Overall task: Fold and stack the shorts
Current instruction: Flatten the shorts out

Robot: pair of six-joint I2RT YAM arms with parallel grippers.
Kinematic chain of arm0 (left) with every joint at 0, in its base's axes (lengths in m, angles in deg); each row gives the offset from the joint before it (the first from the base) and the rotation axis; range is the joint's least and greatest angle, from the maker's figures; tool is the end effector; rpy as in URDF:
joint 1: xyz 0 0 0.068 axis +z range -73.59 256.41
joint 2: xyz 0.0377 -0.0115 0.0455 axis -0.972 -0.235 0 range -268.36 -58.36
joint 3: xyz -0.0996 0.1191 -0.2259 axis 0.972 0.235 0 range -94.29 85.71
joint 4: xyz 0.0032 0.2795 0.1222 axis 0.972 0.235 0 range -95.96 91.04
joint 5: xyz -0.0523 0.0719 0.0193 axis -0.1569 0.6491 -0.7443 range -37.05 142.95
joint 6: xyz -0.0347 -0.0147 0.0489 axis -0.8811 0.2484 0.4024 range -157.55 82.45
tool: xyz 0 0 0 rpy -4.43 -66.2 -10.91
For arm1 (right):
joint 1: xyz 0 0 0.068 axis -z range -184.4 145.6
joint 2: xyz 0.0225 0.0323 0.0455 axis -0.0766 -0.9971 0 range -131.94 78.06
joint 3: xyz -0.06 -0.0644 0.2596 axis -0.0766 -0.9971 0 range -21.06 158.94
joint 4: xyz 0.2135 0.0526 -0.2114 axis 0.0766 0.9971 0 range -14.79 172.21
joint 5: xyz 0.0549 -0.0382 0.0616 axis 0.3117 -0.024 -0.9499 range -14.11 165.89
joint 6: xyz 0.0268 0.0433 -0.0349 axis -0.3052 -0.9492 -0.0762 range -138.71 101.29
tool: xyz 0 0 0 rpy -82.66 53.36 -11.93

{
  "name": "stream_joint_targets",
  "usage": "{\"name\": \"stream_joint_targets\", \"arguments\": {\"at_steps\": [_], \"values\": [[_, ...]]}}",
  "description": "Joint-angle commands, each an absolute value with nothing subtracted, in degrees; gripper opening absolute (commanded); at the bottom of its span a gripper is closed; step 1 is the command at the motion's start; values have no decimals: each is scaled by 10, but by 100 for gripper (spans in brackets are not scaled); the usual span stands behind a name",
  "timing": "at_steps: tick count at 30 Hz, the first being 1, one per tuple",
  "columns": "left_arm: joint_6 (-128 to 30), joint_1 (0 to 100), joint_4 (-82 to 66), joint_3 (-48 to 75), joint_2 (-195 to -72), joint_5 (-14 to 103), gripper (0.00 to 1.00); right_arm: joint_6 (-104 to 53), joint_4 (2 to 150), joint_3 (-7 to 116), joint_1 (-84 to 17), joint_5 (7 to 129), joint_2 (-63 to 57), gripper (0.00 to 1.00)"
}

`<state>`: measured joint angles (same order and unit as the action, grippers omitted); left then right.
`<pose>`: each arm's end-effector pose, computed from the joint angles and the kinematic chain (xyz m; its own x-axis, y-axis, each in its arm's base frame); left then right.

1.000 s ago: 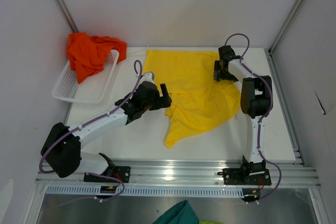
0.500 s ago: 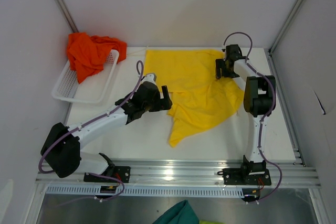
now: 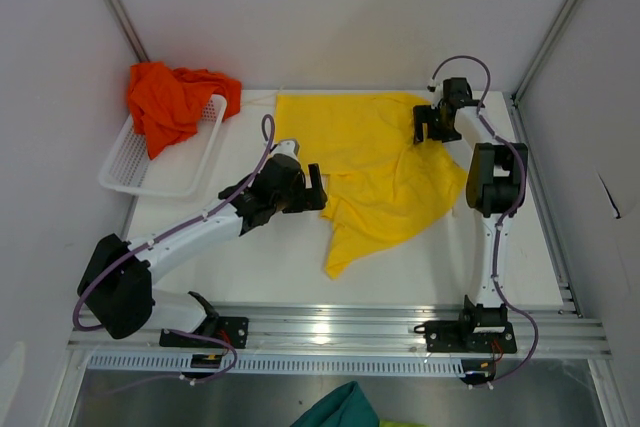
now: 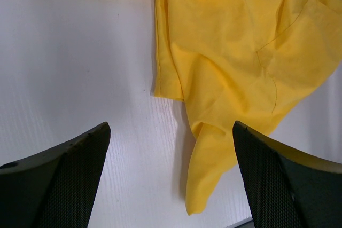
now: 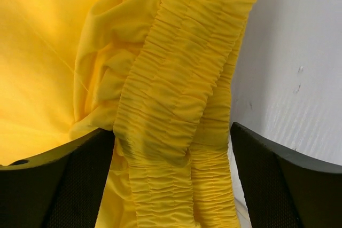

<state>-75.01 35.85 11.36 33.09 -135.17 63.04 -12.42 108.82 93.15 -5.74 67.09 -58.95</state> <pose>0.2632 -0.2145 0.2278 -0.7284 -0.1647 -0.6650 0.1227 0.9237 -0.3631 0.5718 0.0207 0.1369 -0.8159 -0.1276 -0.5640 -0.1984 0.9779 0.0659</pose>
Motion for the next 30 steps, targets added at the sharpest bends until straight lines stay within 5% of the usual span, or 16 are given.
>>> {"name": "stream_joint_targets", "arguments": {"at_steps": [1, 6, 9, 16, 20, 25, 27, 30], "values": [[-743, 354, 112, 317, -1336, 629, 98, -138, 1153, 892, -86, 676, -624, 89], [-745, 354, 114, 321, -1330, 627, 98, -124, 1103, 835, -117, 799, -593, 88], [-745, 353, 120, 323, -1323, 628, 97, -122, 1110, 842, -119, 814, -598, 70], [-744, 353, 126, 329, -1304, 635, 97, -128, 1099, 831, -119, 784, -581, 62], [-746, 353, 128, 333, -1300, 637, 97, -141, 1093, 825, -118, 821, -572, 44], [-752, 352, 128, 339, -1293, 638, 97, -176, 1097, 823, -99, 809, -576, 44], [-753, 352, 131, 339, -1291, 641, 97, -184, 1098, 823, -93, 784, -576, 60], [-754, 352, 136, 337, -1287, 646, 97, -199, 1103, 824, -91, 798, -573, 71]]}}
